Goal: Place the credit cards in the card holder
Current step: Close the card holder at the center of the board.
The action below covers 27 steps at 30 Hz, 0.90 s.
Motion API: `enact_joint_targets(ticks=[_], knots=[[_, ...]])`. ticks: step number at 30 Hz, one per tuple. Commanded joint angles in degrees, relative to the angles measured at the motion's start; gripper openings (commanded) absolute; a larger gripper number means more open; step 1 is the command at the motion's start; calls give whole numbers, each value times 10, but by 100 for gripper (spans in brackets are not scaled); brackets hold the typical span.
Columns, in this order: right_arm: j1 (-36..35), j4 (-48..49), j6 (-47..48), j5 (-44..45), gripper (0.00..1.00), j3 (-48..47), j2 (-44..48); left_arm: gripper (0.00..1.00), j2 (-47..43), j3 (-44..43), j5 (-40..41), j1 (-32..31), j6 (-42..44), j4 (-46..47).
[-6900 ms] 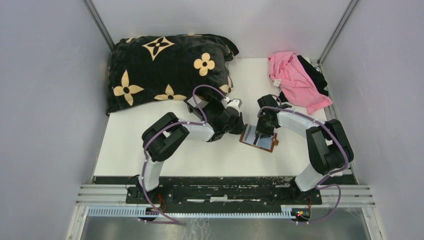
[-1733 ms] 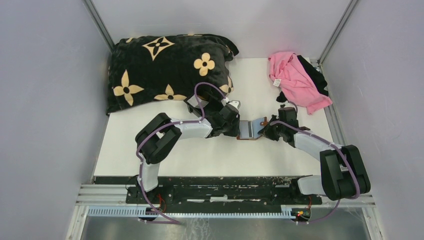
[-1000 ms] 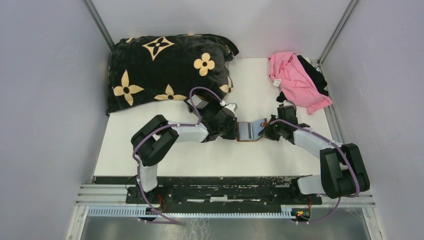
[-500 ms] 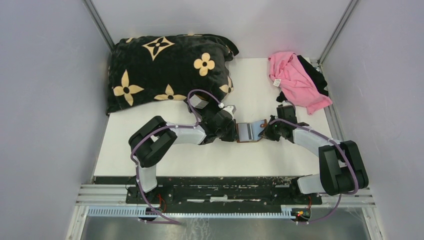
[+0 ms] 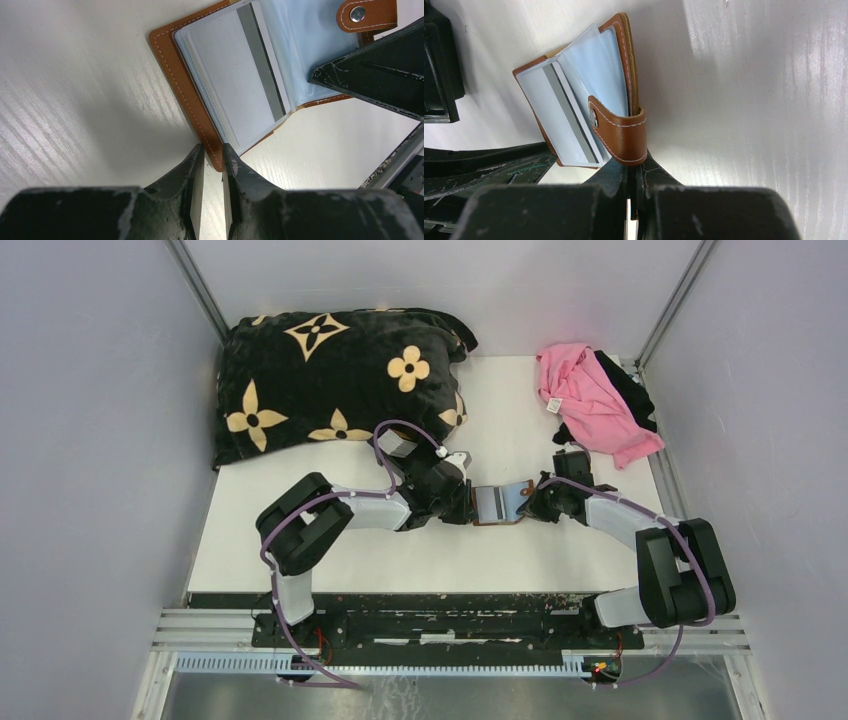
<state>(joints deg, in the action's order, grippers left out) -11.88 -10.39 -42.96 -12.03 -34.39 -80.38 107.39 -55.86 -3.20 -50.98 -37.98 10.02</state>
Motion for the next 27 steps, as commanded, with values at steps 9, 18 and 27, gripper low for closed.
enact_joint_targets(ticks=[9,18,27], knots=[[-3,-22,16,-17,1,-1,-12,27,-33,-23,5,-5,-28,46],[-11,-25,17,-20,1,0,-22,27,-43,-44,-1,-6,-29,60],[-18,-24,14,-19,1,-3,-28,27,-48,-56,-18,-12,-31,68]])
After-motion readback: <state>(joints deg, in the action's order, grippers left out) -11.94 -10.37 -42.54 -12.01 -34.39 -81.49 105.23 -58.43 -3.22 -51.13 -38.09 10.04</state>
